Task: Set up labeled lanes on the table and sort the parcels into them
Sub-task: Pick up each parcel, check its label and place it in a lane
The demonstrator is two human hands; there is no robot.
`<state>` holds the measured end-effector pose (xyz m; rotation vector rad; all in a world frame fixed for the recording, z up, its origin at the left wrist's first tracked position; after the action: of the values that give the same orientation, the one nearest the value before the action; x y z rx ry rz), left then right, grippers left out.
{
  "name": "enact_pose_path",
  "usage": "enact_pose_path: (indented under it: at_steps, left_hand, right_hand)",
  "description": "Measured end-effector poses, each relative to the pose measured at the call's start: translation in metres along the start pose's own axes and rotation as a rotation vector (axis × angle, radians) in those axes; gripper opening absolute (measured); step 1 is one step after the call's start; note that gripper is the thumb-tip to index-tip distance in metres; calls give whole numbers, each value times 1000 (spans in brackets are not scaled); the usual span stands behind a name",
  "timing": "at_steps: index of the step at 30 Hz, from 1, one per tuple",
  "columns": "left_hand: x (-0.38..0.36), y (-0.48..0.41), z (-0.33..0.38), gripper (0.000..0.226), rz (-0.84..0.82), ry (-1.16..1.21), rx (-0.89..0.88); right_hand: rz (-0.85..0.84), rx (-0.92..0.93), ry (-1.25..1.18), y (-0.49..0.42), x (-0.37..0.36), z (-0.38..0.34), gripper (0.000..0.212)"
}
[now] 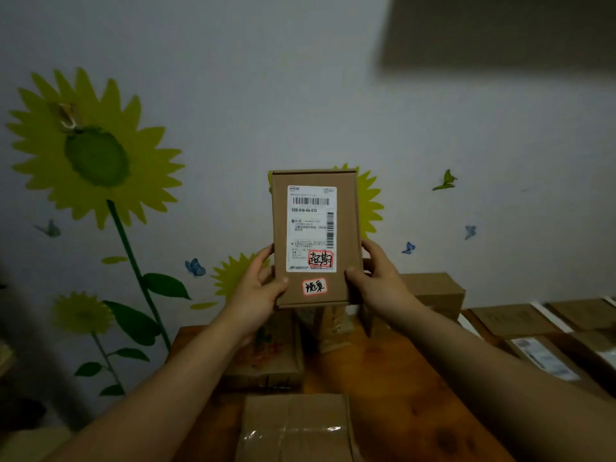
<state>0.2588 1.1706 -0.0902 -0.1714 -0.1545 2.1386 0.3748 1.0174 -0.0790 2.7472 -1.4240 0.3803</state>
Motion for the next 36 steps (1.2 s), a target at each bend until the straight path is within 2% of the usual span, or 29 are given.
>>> enact_pose_path:
  at_steps: [8, 13, 16, 19, 21, 25, 30, 33, 36]
  left_hand:
    - [-109, 7, 13, 58, -118, -86, -33]
    - [-226, 25, -19, 60, -270, -158, 46]
    - [-301, 34, -40, 62, -392, -200, 85]
    - [-371, 42, -57, 56, -507, -290, 126]
    - [-412, 45, -66, 47, -562, -317, 154]
    - [-483, 46, -73, 37, -657, -314, 174]
    - [-546, 27, -94, 31, -795, -347, 196]
    - [-573, 18, -117, 21, -896, -446, 222]
    - [-593, 16, -148, 18, -907, -506, 279]
  right_hand:
    - [91, -9, 50, 36, 108, 7, 52]
    - [111, -153, 99, 82, 210, 64, 59]
    - [255, -212, 38, 111, 293, 99, 65]
    - [443, -252, -74, 142, 379, 128, 80]
    - [537, -294, -126, 159, 428, 145, 83]
    - [634, -349, -110, 184, 492, 169, 56]
    - [722, -382, -12, 203, 541, 195, 58]
    - [645, -511, 92, 206, 559, 224, 42]
    - [561, -642, 161, 210, 572, 257, 30]
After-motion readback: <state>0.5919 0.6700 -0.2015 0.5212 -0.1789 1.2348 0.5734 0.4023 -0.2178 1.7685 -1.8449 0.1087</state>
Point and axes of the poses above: each hand's wrist, its own y-axis away from the middle knuckle, its own x-axis out of the back of the hand, z = x × y, the point moved 7 cm from there along -y, towards the middle knuckle, and after that the axes turned 5 degrees about -x, right-handed, at the moved point
